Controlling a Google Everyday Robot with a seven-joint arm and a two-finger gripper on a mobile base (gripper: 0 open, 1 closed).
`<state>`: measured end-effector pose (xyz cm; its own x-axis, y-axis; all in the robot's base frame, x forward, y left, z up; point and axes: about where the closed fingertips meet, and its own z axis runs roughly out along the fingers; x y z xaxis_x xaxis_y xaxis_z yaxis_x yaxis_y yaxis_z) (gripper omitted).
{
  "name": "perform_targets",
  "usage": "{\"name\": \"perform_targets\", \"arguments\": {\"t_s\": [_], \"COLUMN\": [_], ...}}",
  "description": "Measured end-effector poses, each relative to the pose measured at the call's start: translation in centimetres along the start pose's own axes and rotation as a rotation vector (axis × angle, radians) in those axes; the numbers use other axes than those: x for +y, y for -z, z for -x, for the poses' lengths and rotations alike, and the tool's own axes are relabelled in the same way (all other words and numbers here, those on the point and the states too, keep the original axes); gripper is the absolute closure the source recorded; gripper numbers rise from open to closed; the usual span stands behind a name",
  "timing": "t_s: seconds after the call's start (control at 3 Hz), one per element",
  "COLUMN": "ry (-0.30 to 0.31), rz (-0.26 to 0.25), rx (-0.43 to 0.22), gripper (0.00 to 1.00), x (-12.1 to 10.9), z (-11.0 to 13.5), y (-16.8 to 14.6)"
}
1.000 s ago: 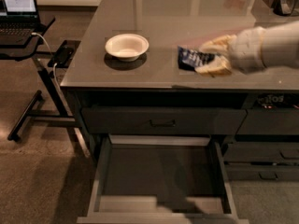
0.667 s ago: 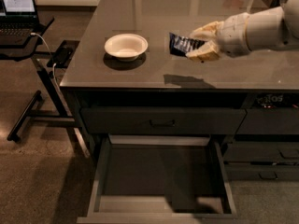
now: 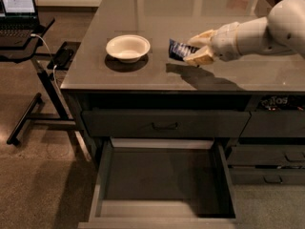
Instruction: Pick rxbar blueberry from middle drawer and place on counter
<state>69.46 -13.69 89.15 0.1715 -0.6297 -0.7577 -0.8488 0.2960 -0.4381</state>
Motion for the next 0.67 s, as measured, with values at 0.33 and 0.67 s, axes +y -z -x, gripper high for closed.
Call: {"name": "perform_targets", "arguments": {"t_s": [0.33,0.67], "ry": [-0.002,-0.002], "rz": [0.002,0.002], "rx": [0.000,0.000], "gripper": [0.81,0.58], "x": [0.05,0.05], "z": [-0.17,-0.17], "y": [-0.17,-0.18]}}
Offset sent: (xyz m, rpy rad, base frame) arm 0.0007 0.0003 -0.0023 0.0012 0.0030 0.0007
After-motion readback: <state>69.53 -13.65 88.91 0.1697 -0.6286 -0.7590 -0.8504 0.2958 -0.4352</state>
